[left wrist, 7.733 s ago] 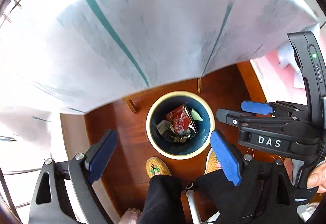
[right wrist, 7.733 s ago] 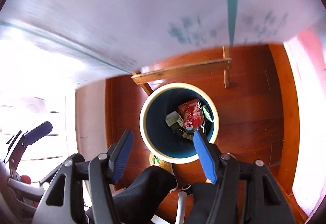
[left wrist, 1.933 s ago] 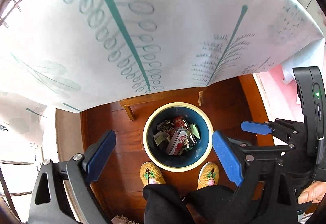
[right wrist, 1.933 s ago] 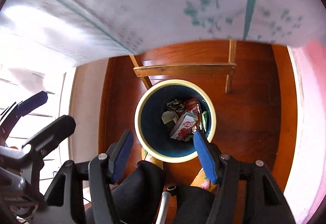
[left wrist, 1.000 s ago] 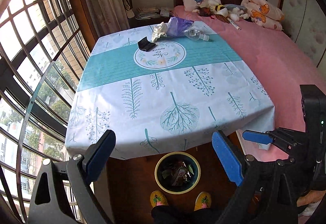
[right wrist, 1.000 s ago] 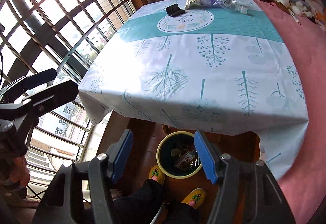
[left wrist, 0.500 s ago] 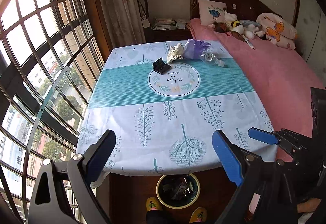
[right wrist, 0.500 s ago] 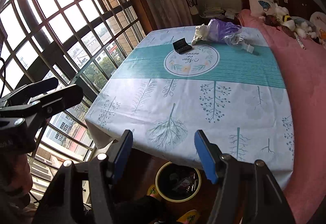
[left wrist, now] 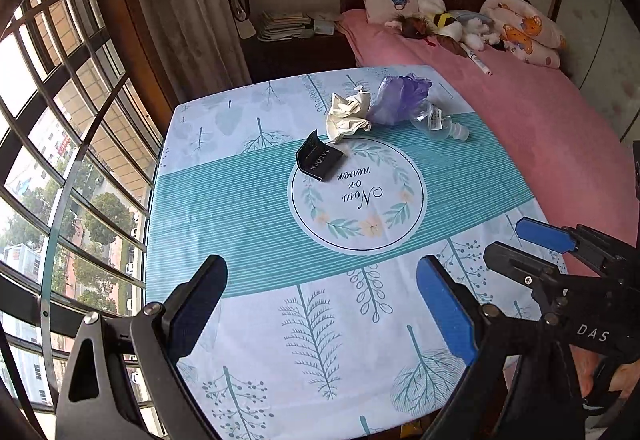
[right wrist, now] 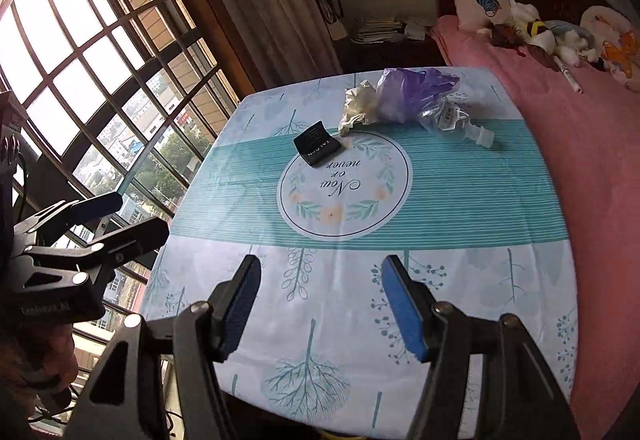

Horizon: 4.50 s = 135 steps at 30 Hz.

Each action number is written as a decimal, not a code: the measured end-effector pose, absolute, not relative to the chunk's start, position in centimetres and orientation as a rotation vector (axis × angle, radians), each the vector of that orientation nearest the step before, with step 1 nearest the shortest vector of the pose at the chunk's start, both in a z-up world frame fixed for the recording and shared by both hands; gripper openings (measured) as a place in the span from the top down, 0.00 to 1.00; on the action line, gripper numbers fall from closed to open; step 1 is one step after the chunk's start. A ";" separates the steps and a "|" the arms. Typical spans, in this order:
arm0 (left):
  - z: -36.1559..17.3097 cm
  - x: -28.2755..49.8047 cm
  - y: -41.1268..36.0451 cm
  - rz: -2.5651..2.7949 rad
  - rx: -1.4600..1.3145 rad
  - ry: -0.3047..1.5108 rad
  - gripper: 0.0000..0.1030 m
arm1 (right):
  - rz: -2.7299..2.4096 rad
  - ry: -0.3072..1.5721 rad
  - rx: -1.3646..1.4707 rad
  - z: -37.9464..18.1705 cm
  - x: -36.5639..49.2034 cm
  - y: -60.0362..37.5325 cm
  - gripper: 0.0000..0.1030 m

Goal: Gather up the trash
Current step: 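Raise both tools back toward the remaining items on the table, then grasp the black TALOPN card with the left tool while the right grasps the cream tissue, then carry the black card and cream tissue down over the bin and open both tools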

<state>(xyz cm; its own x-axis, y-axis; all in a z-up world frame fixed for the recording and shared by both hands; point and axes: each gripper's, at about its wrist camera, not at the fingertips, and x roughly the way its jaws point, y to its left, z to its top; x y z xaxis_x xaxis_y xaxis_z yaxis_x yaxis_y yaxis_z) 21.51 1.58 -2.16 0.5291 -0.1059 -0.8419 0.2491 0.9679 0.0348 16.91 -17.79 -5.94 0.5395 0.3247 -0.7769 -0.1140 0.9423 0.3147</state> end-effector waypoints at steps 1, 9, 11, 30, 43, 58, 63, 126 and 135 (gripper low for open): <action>-2.7 23.3 1.7 -0.233 0.175 1.006 0.08 | 0.245 0.974 0.263 -6.3 18.2 -17.8 0.39; -8.9 35.9 0.8 -0.348 0.303 1.093 0.08 | 0.079 1.017 0.394 -10.4 26.5 -17.1 0.39; -10.6 38.1 0.3 -0.373 0.317 1.110 0.08 | 0.048 1.024 0.421 -11.5 28.0 -17.2 0.39; -18.7 44.1 -3.6 -0.511 0.395 1.240 0.59 | -0.033 1.084 0.565 -16.5 32.5 -17.9 0.39; -14.0 44.7 0.8 -0.450 0.309 1.126 0.61 | 0.007 1.018 0.739 -14.7 38.1 -16.5 0.18; -11.3 46.9 3.6 -0.362 0.175 1.083 0.61 | -0.159 1.082 0.855 -18.8 45.6 -16.9 0.19; -11.6 46.0 3.7 -0.352 0.172 1.093 0.61 | -0.124 1.081 0.837 -19.3 44.8 -16.9 0.57; -37.8 -1.1 -4.1 -0.325 0.087 1.373 0.34 | 0.193 1.530 0.403 -43.1 -1.5 -18.3 0.58; -41.6 -1.6 -2.6 -0.209 0.113 1.345 0.03 | 0.179 1.545 0.353 -48.7 -0.9 -17.7 0.31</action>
